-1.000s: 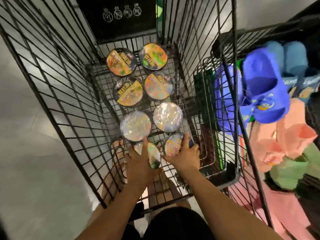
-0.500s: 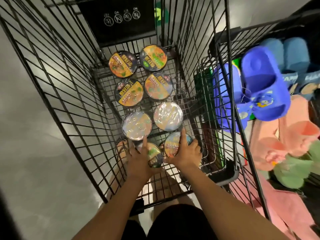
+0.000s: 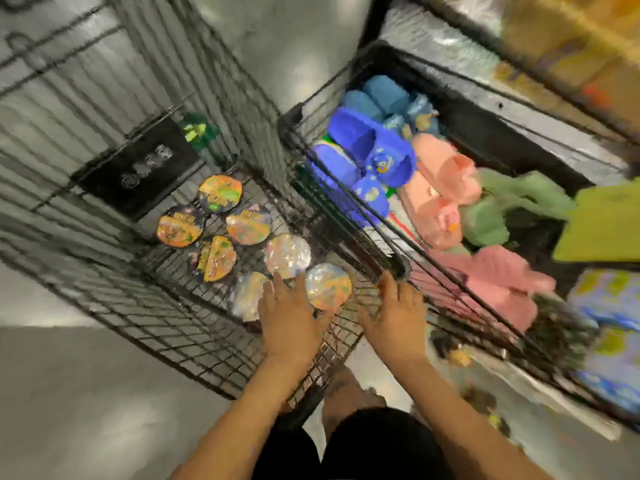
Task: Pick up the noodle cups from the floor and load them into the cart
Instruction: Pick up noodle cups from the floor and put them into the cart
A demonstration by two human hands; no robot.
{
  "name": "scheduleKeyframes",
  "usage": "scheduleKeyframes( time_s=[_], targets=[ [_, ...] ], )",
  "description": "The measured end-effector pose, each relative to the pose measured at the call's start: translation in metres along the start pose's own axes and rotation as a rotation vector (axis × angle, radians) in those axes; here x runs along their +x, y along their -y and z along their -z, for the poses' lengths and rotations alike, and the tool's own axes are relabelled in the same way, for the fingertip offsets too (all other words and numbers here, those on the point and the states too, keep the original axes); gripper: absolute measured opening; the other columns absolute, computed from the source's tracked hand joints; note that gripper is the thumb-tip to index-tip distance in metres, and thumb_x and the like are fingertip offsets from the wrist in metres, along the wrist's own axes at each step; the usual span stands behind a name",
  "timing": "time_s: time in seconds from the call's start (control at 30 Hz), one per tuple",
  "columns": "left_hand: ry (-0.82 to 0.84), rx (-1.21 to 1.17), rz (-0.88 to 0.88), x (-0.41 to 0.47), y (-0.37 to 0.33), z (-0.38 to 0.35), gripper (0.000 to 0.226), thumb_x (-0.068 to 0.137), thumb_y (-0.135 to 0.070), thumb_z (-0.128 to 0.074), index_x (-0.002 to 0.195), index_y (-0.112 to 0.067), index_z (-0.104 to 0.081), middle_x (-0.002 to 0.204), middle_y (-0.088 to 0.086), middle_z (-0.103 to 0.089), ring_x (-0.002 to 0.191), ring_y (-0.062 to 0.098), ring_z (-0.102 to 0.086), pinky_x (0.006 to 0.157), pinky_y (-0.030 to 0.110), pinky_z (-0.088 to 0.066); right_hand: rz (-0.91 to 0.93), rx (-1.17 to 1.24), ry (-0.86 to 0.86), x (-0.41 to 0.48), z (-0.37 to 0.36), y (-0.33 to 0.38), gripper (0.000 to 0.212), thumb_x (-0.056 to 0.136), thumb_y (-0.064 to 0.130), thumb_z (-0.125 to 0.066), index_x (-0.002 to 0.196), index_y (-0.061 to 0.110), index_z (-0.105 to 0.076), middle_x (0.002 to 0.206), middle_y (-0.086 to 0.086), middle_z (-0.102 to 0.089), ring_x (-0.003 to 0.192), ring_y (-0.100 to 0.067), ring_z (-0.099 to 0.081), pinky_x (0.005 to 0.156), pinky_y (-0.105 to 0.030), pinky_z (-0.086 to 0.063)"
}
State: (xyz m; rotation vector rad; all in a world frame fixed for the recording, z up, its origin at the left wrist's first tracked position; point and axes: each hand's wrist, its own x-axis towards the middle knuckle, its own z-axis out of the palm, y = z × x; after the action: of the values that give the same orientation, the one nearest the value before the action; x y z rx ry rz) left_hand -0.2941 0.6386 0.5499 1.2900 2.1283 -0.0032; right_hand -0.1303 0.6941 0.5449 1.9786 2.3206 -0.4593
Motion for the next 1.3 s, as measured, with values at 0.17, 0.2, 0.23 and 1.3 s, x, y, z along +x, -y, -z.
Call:
scheduleKeyframes(
  time_s=[0.17,0.2,0.23,1.3],
  targets=[
    [-0.027,0.265,-0.38,-0.012,-0.049,0.027,0.088,0.089,-0.068,-0.042,0.155,-0.02,-0.011,0.16,0.021,-0.007,0.146,0.041,-0.008,0.117,0.054,-0.015,-0.367,0.068,-0.168,-0.087,0.011,-0.029,0.08,0.077,0.05,-0.063,0.137,0.0,-0.045,0.117,-0.029,-0.055,0.106,-0.046,-0.053,0.089,-0.052,-0.047],
    [-0.01,0.321,-0.434,-0.022,-0.061,0.026,0.089,0.088,-0.069,-0.043,0.155,-0.02,-0.01,0.16,0.021,-0.005,0.146,0.042,-0.006,0.118,0.054,-0.013,-0.464,0.111,-0.149,-0.107,0.009,-0.034,0.081,0.08,0.052,-0.061,0.141,0.002,-0.041,0.123,-0.028,-0.052,0.112,-0.045,-0.05,0.091,-0.051,-0.045],
    [0.011,0.367,-0.486,-0.032,-0.071,0.022,0.089,0.089,-0.069,-0.043,0.155,-0.02,-0.008,0.16,0.021,-0.003,0.146,0.042,-0.003,0.117,0.054,-0.01,-0.548,0.146,-0.124,-0.127,0.007,-0.039,0.083,0.082,0.054,-0.061,0.144,0.004,-0.036,0.128,-0.026,-0.049,0.116,-0.043,-0.047,0.093,-0.05,-0.043],
    [0.58,1.371,-1.563,-0.534,-0.11,-0.392,0.092,0.088,-0.067,-0.048,0.155,-0.023,-0.002,0.16,0.022,-0.002,0.146,0.041,-0.008,0.116,0.053,-0.015,-1.939,0.862,0.138,-0.786,-0.152,-0.176,0.093,0.086,0.066,-0.049,0.154,0.018,-0.006,0.143,-0.017,-0.038,0.132,-0.033,-0.038,0.104,-0.043,-0.039]
  ],
)
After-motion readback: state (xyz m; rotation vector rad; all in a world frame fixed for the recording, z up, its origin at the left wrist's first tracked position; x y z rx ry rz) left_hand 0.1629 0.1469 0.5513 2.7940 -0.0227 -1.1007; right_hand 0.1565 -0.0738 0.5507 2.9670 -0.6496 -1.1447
